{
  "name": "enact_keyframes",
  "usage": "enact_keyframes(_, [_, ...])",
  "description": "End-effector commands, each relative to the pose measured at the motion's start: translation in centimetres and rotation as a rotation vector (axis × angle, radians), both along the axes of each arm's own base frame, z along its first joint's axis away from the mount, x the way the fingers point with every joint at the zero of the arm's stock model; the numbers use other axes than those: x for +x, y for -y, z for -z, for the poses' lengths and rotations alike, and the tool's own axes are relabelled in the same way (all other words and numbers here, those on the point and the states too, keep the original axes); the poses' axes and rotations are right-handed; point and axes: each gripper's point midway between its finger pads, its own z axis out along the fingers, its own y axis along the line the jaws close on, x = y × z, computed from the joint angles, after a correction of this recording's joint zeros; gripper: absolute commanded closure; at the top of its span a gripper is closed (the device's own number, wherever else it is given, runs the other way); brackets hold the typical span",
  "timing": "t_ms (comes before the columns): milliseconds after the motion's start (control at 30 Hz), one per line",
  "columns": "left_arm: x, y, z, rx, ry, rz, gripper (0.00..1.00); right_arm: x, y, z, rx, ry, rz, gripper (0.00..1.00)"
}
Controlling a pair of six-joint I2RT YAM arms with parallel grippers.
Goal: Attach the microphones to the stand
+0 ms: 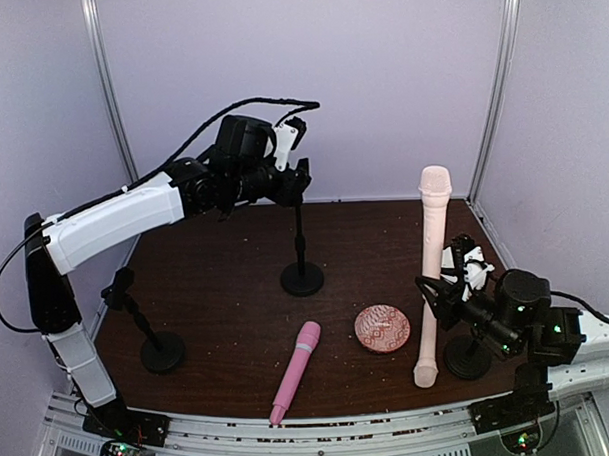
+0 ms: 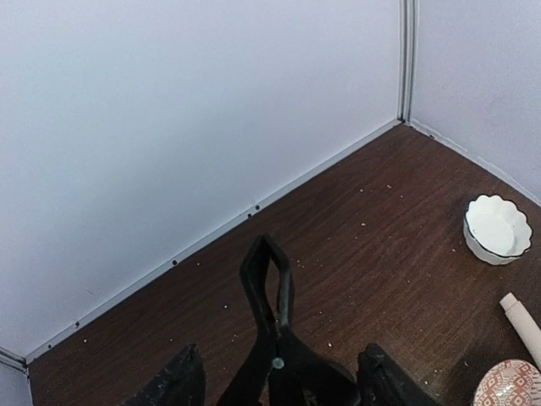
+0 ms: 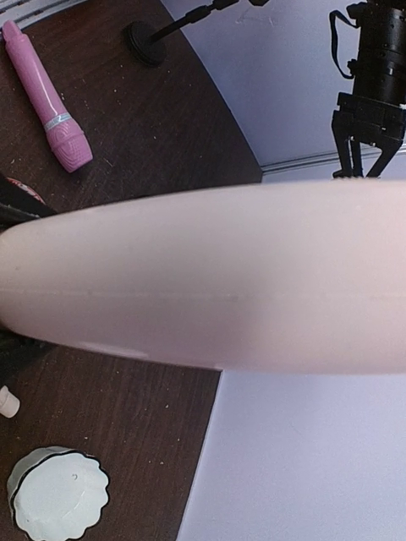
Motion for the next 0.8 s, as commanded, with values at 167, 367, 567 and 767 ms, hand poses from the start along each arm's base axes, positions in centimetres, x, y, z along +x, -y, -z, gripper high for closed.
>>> enact_keyframes(167, [-0.3, 0.6, 0.3, 0.025, -0.023, 0.109, 0.41, 0.0, 0.1, -1.0, 0.043, 0.009, -0.002, 0.98])
enact_keyframes(367, [-0.2, 0.6, 0.4, 0.03, -0.044, 0.102, 0.45, -0.1, 0.1, -1.1, 0.043, 0.008, -0.003, 0.98])
enact_keyframes(567, [-0.9, 0.8, -0.2, 0.035, -0.021, 0.168, 0.64, 0.0, 0.1, -1.3, 0.034, 0.009, -0.003, 0.98])
enact_keyframes(767, [-4.7, 1.4, 0.2, 0.086, 0.073, 0.427, 0.88, 0.0, -0.1, -1.9, 0.008, 0.032, -0.012, 0.98])
